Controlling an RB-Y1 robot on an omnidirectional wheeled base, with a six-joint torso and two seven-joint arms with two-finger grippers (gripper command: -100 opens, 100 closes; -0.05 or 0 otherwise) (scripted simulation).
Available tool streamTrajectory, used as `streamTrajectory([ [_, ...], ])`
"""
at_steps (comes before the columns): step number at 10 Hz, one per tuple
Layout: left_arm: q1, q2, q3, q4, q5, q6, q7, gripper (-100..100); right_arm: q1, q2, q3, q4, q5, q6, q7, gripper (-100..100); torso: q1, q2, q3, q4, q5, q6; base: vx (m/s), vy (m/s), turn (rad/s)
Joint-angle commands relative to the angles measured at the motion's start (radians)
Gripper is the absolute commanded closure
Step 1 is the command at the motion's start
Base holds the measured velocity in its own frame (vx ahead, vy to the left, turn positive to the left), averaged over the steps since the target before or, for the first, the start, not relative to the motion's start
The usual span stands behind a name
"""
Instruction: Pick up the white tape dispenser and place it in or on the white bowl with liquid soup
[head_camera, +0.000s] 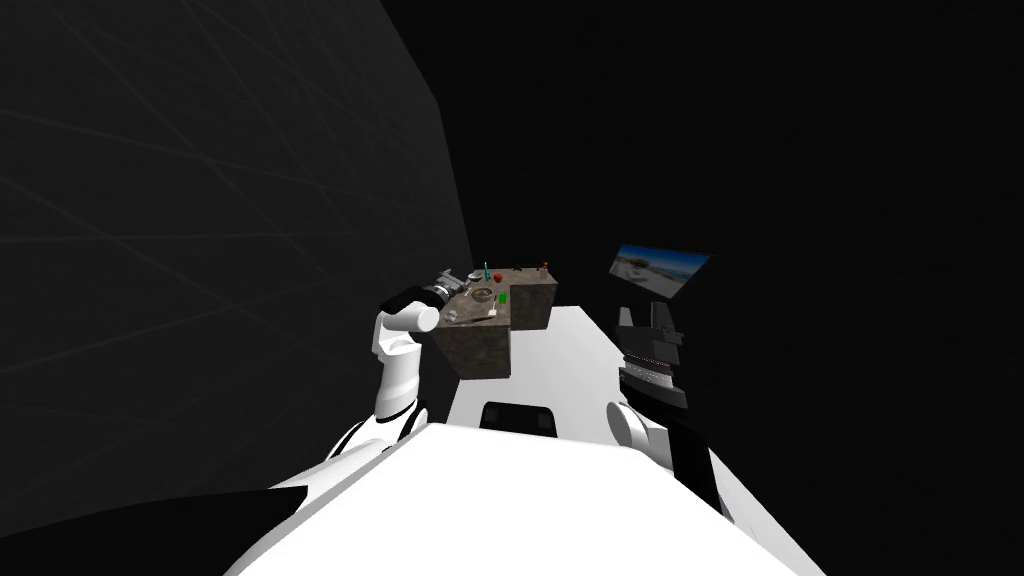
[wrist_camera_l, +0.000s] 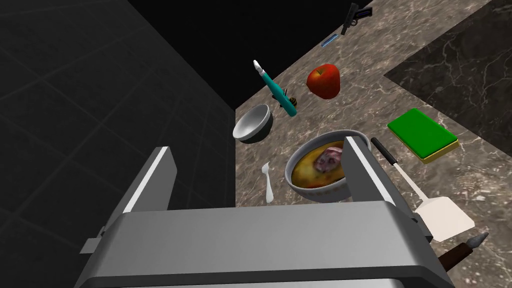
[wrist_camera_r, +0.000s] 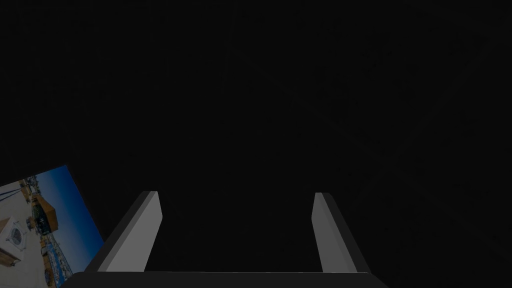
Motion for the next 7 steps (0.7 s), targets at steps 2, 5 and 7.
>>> streamTrajectory([
  [2,-0.011,0.021,0.010,0.032,0.016,0.072,0.059,-100,0.000,0.000,0.000,0.000,0.000,0.000,0.000,0,-0.001,0.001,0.001,0.000,0.000,0.000,0.046,0.025,0.009],
  [5,-0.025,0.035,0.014,0.063,0.021,0.143,0.111,-100,0.000,0.000,0.000,0.000,0.000,0.000,0.000,0,-0.001,0.001,0.001,0.000,0.000,0.000,0.051,0.024,0.011],
  [7,-0.025,0.035,0.014,0.063,0.021,0.175,0.114,-100,0.000,0.000,0.000,0.000,0.000,0.000,0.000,0,0.001,0.000,0.000,0.000,0.000,0.000,0.053,0.029,0.004],
])
